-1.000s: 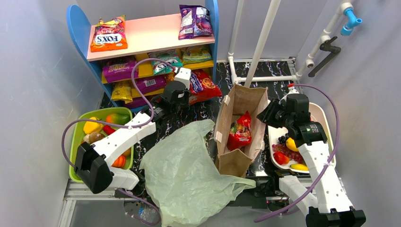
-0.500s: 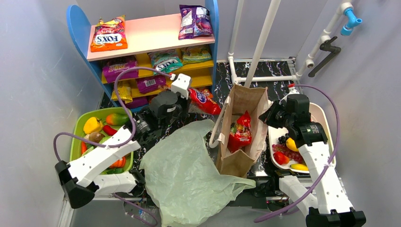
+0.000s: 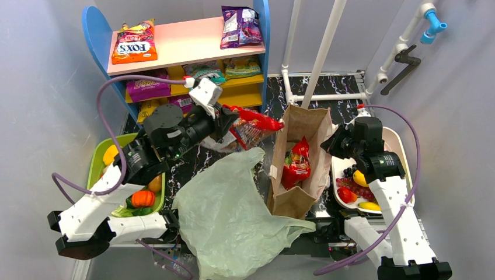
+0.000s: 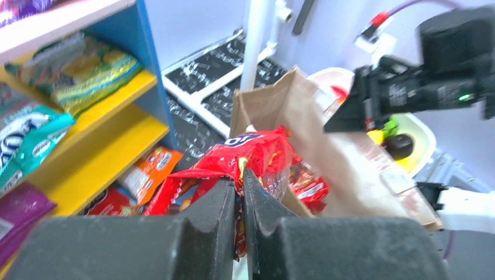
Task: Place the food into the grocery bag and tie it
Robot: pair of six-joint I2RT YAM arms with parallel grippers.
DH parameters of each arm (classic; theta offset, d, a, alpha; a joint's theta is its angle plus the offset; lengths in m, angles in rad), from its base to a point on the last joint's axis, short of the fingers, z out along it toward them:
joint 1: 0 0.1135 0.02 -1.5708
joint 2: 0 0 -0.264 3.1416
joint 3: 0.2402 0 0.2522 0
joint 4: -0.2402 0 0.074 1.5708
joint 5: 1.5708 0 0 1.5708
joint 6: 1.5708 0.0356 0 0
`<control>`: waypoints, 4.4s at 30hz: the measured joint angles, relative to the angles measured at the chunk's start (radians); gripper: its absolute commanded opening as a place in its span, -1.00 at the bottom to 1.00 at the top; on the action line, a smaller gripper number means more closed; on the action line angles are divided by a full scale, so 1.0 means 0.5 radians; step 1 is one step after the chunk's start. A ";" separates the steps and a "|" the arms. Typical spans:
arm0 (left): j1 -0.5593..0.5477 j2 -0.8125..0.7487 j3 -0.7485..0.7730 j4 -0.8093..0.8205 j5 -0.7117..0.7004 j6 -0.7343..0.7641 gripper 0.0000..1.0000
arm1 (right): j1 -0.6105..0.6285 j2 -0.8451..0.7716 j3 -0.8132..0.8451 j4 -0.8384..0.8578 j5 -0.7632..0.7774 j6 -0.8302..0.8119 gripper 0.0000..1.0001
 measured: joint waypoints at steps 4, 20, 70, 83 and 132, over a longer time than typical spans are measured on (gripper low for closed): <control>-0.034 0.049 0.201 0.000 0.095 -0.029 -1.00 | 0.000 0.009 0.000 0.000 0.004 0.001 -0.97; -0.099 0.533 0.573 0.098 0.575 -0.317 -1.00 | -0.001 0.014 0.000 -0.002 0.022 0.013 -0.97; 0.228 1.150 0.057 1.480 1.757 -1.393 -1.00 | -0.003 0.010 0.000 -0.025 0.072 0.006 -0.97; 0.315 1.197 0.140 1.240 2.096 -1.285 -1.00 | -0.002 0.010 0.000 -0.018 0.057 0.007 -0.97; 0.110 1.386 0.528 -0.371 0.447 -0.654 -1.00 | -0.003 0.092 0.027 -0.009 0.025 0.012 -0.97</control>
